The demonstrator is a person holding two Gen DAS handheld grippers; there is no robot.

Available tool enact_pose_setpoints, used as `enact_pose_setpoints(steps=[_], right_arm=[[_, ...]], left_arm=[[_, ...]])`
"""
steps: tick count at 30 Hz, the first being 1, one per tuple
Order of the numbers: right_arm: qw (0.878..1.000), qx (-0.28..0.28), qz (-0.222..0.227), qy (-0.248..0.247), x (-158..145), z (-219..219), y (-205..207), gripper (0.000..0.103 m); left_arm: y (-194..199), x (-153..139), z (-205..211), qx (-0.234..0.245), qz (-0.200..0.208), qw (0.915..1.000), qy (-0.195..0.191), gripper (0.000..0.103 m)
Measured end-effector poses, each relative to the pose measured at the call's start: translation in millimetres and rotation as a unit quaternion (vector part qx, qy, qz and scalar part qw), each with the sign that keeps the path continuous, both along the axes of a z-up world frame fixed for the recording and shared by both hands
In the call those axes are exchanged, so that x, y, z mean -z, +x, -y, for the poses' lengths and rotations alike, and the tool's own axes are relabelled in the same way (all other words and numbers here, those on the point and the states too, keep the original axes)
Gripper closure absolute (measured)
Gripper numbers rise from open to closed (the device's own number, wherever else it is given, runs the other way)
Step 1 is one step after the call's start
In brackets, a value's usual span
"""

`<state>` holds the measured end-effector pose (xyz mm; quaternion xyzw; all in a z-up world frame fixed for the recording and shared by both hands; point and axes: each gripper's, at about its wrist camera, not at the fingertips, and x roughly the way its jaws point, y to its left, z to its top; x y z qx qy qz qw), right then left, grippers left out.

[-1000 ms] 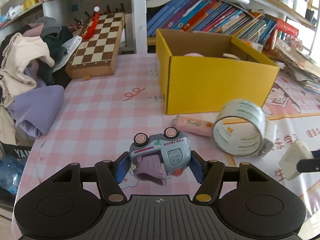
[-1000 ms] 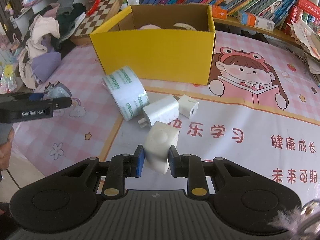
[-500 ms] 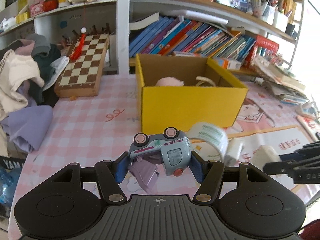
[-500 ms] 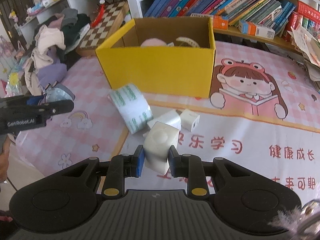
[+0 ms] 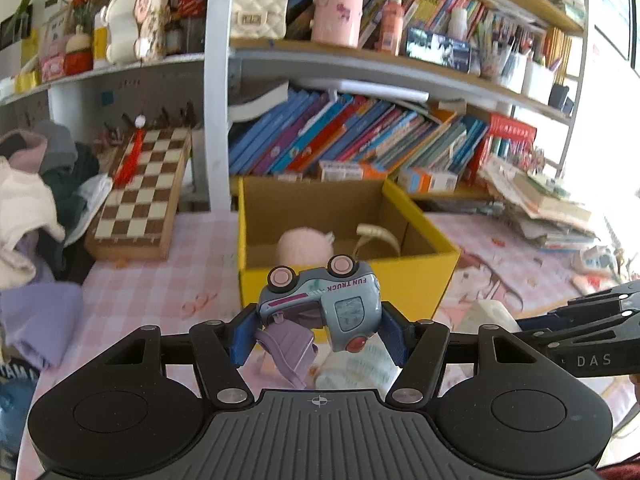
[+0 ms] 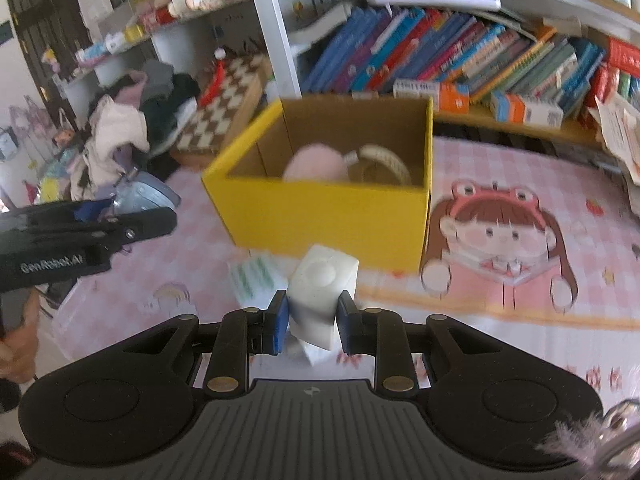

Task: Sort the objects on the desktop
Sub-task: 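Carry the white charger and grey toy truck with both tools over the yellow box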

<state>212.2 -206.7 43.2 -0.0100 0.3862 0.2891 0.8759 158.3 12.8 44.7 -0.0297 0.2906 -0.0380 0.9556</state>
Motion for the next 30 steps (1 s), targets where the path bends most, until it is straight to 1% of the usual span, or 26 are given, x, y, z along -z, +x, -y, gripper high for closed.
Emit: enact_pose_setpoints(steps=[4, 10, 17, 26, 30], right_arm=[[1.0, -0.012, 0.019, 0.009, -14.5, 1.1, 17.2, 0.079], [0.999, -0.033, 0.039, 0.01, -28.5, 1.9, 45.8, 0.079], [0.997, -0.053, 0.063, 0.01, -40.7, -1.4, 86.2, 0.079], [0.99, -0.052, 0.125, 0.028, -70.7, -12.6, 150.4, 0.079], [0.99, -0.069, 0.123, 0.021, -69.3, -21.9, 172.3, 0.079]], left_arm=[[17.3, -8.0, 6.9, 0.003, 0.013, 0.9999, 0.004, 0.04], [40.2, -17.2, 16.2, 0.005, 0.027, 0.9995, 0.015, 0.04], [68.4, -21.4, 22.6, 0.009, 0.017, 0.9994, 0.03, 0.04], [109.4, -27.1, 31.2, 0.005, 0.018, 0.9978, 0.064, 0.04], [123.9, -23.9, 34.7, 0.004, 0.012, 0.9972, 0.073, 0.04]])
